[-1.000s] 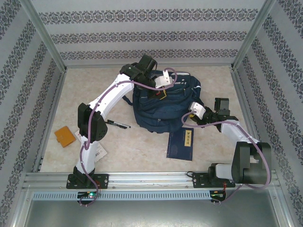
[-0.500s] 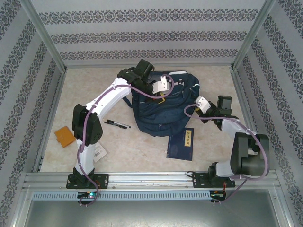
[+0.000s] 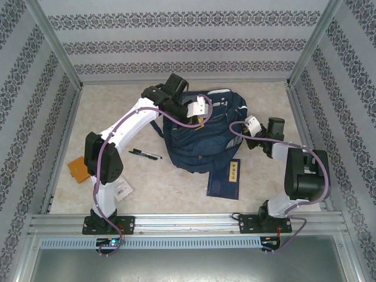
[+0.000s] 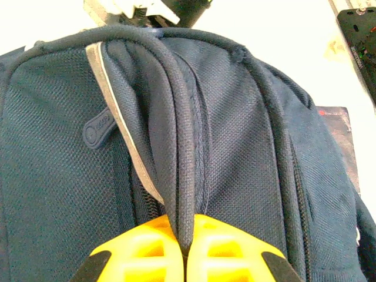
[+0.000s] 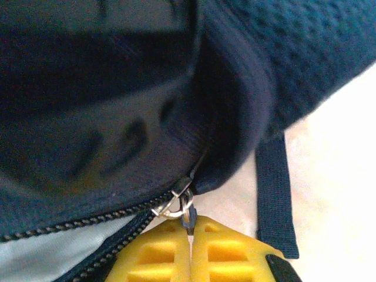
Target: Pack the student bag
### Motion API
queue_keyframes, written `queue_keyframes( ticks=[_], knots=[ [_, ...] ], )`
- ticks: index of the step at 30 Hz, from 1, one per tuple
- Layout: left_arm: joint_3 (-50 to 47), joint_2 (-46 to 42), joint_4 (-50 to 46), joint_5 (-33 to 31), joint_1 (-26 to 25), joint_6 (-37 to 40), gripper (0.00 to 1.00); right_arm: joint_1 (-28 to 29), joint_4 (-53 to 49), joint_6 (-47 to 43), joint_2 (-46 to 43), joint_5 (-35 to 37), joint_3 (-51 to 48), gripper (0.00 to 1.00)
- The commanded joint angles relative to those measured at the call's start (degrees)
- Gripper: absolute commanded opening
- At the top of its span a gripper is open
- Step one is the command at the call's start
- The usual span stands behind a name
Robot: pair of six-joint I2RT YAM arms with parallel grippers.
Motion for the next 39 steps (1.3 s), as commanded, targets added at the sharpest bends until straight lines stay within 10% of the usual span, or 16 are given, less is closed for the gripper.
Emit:
queue_keyframes(
  ticks=[1, 19, 30, 39],
  knots=[
    [0.52, -5.56, 3.15, 9.59, 0.99, 2.66, 0.00, -1.43, 5.24, 4.50, 1.53, 4.00, 1.94, 0.02],
    [0.76, -2.78, 10.78, 6.09, 2.44, -7.20, 0.00, -5.37, 4.59, 9.71, -6.74, -6.03, -0.86, 0.35],
    [-3.83, -2.12, 19.78, 6.02, 2.35, -16.01, 0.00, 1.28, -2.40, 11.31, -44.70, -11.57, -13.90, 0.48],
    [-8.38, -2.75, 26.34, 2.79, 2.13, -19.69, 0.00, 7.72, -27.22, 76.20, -53.72, 2.23, -6.38, 0.47]
  ],
)
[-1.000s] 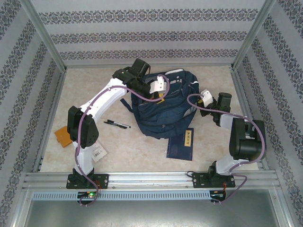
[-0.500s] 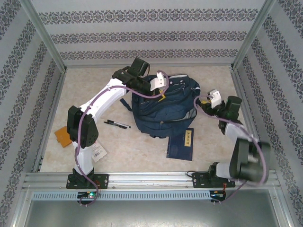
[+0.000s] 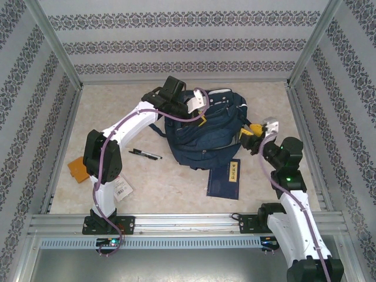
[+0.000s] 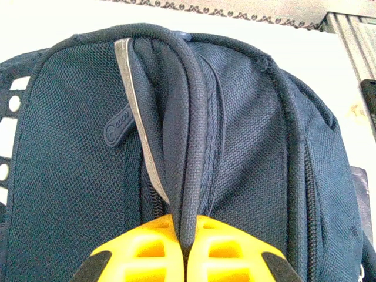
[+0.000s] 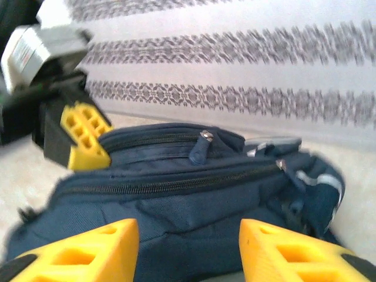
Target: Pack the student bag
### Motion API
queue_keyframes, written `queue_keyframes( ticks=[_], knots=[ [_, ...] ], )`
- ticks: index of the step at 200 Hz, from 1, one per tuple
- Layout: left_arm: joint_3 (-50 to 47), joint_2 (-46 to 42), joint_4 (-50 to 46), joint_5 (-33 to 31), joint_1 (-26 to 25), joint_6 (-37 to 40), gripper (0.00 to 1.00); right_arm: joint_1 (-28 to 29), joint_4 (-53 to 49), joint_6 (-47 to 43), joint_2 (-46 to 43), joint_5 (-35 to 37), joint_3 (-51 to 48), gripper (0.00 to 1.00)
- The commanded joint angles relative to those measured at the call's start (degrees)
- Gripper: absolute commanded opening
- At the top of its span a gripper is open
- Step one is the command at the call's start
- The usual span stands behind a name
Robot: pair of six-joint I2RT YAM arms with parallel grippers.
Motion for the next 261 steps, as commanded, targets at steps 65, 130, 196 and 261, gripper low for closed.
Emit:
queue_keyframes(
  ticks=[65, 130, 196, 261],
  knots=[
    [-2.22, -3.32, 11.63, -2.37, -0.28, -3.76, 0.00, 21.27, -7.50, 62.44, 6.86, 5.88, 1.10, 0.68],
    [-1.72, -2.77, 14.97, -3.12, -0.46, -7.81, 0.00, 23.66, 16.65, 60.71, 21.16, 9.68, -1.26, 0.66],
    [0.17, -1.25, 15.33, -4.89, -0.38, -11.07, 0.00, 24.94, 34.80, 61.36, 29.22, 7.03, -0.70, 0.40],
    [17.54, 8.98, 0.05, -16.46, 0.75, -31.22, 0.17, 26.60, 44.65, 62.31, 36.25, 8.83, 1.46, 0.03]
  ],
)
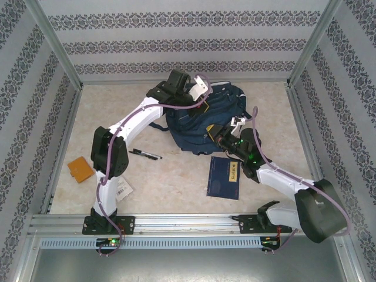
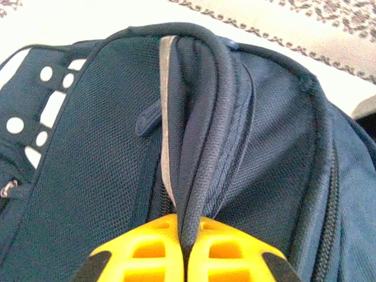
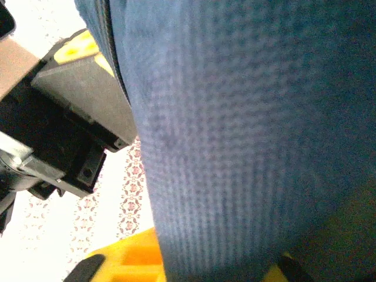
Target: Pack the student bag
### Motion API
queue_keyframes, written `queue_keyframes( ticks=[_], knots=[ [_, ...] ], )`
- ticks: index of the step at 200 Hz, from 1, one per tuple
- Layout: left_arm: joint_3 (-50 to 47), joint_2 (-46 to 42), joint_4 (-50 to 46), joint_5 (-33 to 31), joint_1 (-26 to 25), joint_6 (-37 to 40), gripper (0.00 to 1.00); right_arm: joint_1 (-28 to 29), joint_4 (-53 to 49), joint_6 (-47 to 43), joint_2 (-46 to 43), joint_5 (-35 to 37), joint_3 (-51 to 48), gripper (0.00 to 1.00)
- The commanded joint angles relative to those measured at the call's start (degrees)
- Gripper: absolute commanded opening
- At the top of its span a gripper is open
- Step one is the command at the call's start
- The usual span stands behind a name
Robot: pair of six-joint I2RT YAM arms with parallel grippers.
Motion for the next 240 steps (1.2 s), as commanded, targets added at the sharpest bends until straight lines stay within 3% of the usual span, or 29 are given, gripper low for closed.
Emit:
queue_keyframes(
  ticks=[1, 18, 37, 52, 82, 108, 136, 174, 199, 240],
  knots=[
    [7.20, 2.17, -4.26, -4.89, 1.09, -11.89, 0.18, 1.21, 8.69, 0.16, 2.84, -0.35, 2.31, 0.03],
    [9.92, 1.47, -11.70, -5.94, 1.89, -17.96, 0.38, 1.75, 9.49, 0.51, 4.64, 0.52, 3.50, 0.00],
    [7.06, -3.34, -19.46, -5.99, 2.98, -25.01, 0.43, 2.65, 10.53, 0.74, 6.22, 1.02, 4.62, 0.00],
    [-1.54, -9.51, -21.76, -2.41, 3.14, -27.97, 0.45, 3.08, 10.70, 0.74, 7.11, 0.85, 5.20, 0.01],
    [-32.61, -28.67, -0.32, 2.57, 2.10, -37.99, 0.49, 3.54, 11.05, 1.43, 8.61, 0.49, 5.30, 0.01],
    [-46.03, -37.44, 11.76, 0.17, 0.08, -40.11, 0.53, 4.43, 11.16, 2.02, 9.28, 0.98, 5.29, 0.02],
    [-48.73, -36.29, 15.09, 0.90, -1.63, -40.25, 0.54, 5.85, 10.71, 2.99, 9.71, 1.01, 5.90, 0.04],
    [-47.97, -33.05, 15.68, -3.66, -3.15, -37.83, 0.50, 7.39, 10.38, 4.16, 10.27, 2.16, 6.48, 0.05],
    [-47.59, -30.37, 16.60, -3.92, -3.34, -35.25, 0.44, 7.98, 10.26, 4.51, 11.03, 1.94, 7.14, 0.06],
    [-48.05, -27.07, 20.27, -1.95, -3.46, -30.44, 0.43, 8.29, 10.36, 5.65, 11.70, 2.08, 7.88, 0.06]
  ],
)
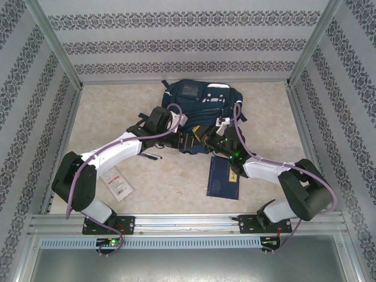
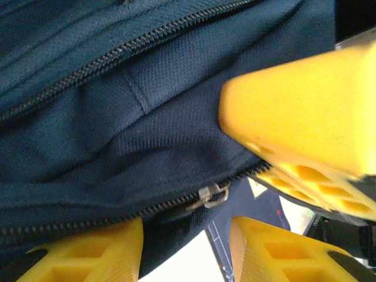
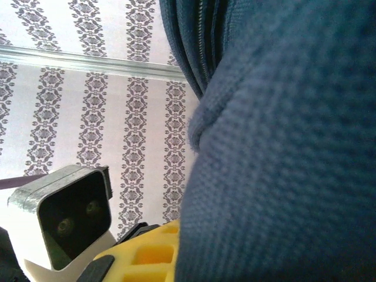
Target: Pack the student bag
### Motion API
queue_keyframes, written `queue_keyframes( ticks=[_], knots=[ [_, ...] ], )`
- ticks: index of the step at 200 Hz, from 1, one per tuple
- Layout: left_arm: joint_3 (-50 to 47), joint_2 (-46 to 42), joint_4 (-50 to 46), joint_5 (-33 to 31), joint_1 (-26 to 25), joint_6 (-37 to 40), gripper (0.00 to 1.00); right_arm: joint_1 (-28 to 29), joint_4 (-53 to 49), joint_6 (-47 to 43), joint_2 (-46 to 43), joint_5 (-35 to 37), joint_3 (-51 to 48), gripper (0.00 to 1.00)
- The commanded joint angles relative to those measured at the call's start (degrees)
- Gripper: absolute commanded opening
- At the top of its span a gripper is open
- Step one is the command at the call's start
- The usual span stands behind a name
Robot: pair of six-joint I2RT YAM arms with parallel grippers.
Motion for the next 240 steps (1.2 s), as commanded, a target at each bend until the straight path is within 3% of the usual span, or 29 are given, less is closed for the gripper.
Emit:
queue_keyframes(
  ticks=[1, 39, 82, 163, 202, 240],
  knots=[
    [0.33, 1.21, 5.59, 1.17, -0.65, 5.04, 0.43, 0.84, 5.09, 1.18, 0.20, -0.77, 3.03, 0.05],
    [0.79, 1.45, 9.70, 2.73, -0.85, 11.10, 0.34, 1.53, 5.00, 1.01, 0.63, -1.82, 3.94, 0.04],
    [1.00, 3.50, 9.13, 3.32, -0.76, 14.50, 0.00, 1.16, 3.89, 0.68, -0.43, -1.37, 2.43, 0.04],
    [-6.51, -2.44, 11.94, 1.28, 5.68, 11.98, 0.00, -5.24, -10.69, -8.61, -8.36, -3.98, -1.69, 0.03],
    [-8.51, -3.89, 13.09, -0.29, 6.85, 14.33, 0.00, -7.56, -19.35, -14.22, -12.34, -5.66, -1.07, 0.04],
    [-8.06, -3.02, 8.48, -7.77, 7.11, 20.38, 0.00, -11.32, -29.27, -19.81, -16.86, -5.65, -1.52, 0.04]
  ],
)
